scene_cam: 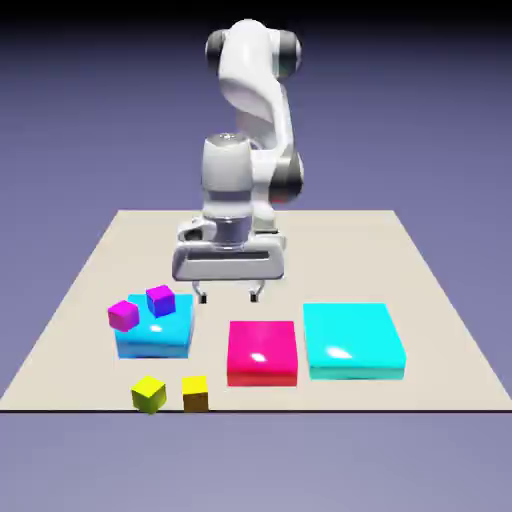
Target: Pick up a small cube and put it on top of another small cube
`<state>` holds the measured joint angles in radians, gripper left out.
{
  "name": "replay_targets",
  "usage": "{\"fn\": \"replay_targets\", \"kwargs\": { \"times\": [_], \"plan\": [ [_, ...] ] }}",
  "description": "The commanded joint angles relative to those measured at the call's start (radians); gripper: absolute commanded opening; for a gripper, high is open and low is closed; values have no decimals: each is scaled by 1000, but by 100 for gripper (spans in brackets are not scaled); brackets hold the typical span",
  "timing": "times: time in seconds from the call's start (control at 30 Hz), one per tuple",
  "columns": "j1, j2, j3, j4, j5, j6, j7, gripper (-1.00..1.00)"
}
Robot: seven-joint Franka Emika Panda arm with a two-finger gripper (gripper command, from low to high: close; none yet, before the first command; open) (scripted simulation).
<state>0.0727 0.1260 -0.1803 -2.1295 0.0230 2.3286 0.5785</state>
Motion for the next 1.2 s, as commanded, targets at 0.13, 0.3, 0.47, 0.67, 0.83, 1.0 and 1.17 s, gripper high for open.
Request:
{"fn": "replay_targets", "kwargs": {
  "times": [0.13,0.3,0.47,0.67,0.83,1.0,1.17],
  "plan": [
    [17,181,-47,177,6,-184,-42,0],
    [32,362,-94,354,12,-369,-85,0],
    [48,544,-141,532,18,-553,-127,0],
    [68,761,-197,744,25,-775,-178,0],
    [79,857,-221,803,30,-839,-200,0],
    [89,853,-218,661,34,-703,-197,-100],
    [79,857,-221,806,29,-841,-200,-100]
  ]
}}
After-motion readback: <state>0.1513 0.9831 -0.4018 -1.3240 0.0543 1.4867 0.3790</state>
